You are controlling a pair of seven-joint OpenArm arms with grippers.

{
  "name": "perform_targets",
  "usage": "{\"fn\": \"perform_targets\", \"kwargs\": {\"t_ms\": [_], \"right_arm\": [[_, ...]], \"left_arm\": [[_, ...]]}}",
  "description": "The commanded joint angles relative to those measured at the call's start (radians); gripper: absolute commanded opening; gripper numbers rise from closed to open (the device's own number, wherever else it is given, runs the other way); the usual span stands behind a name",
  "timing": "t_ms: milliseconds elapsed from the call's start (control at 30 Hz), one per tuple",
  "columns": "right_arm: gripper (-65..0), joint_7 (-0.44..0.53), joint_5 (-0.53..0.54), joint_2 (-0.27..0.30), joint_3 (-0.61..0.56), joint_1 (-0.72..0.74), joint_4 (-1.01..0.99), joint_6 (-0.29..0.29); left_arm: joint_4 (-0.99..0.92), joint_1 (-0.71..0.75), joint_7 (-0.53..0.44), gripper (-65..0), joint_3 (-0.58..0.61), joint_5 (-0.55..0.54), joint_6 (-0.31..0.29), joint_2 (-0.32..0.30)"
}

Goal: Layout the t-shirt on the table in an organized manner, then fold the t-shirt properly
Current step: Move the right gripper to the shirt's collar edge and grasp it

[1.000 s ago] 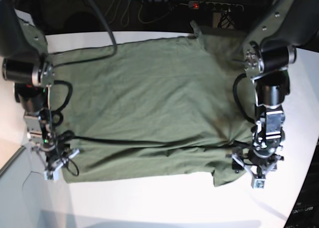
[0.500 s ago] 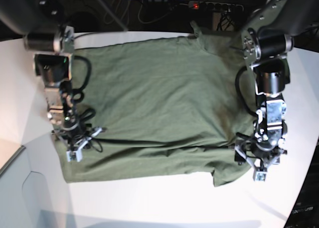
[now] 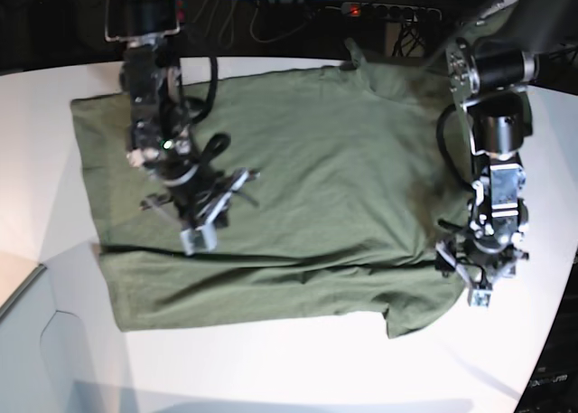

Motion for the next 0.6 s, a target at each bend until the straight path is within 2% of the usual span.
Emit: {"fn": "perform_targets", "kwargs": {"t_ms": [0, 67, 200, 300, 567], "right_arm": [[-65.0, -0.007, 0.006, 0.000, -0.018, 0.000, 0.054, 0.003], [-65.0, -0.067, 0.006, 0.000, -0.038, -0.043, 0.108, 0.003], [-65.0, -0.135, 0.006, 0.007, -0.033, -0.120, 0.160, 0.003], [-65.0, -0.149, 0.006, 0.027, -0.033, -0.166, 0.157, 0.003], [-65.0, -0.144, 0.009, 0.092, -0.004, -0.153, 0.036, 0.003]], "left_arm": [[0.034, -0.018, -0.028, -23.3, -0.001, -0.006, 0.002, -0.006], [0.079, 0.028, -0.028, -23.3, -0.001, -0.008, -0.007, -0.006], [0.177, 0.126, -0.025, -23.3, -0.001, -0.004, -0.119, -0.002], [0.219, 0.180, 0.027, -23.3, -0.001, -0.004, -0.164, 0.001], [0.231, 0.261, 0.050, -23.3, -0.001, -0.004, -0.173, -0.002]]}}
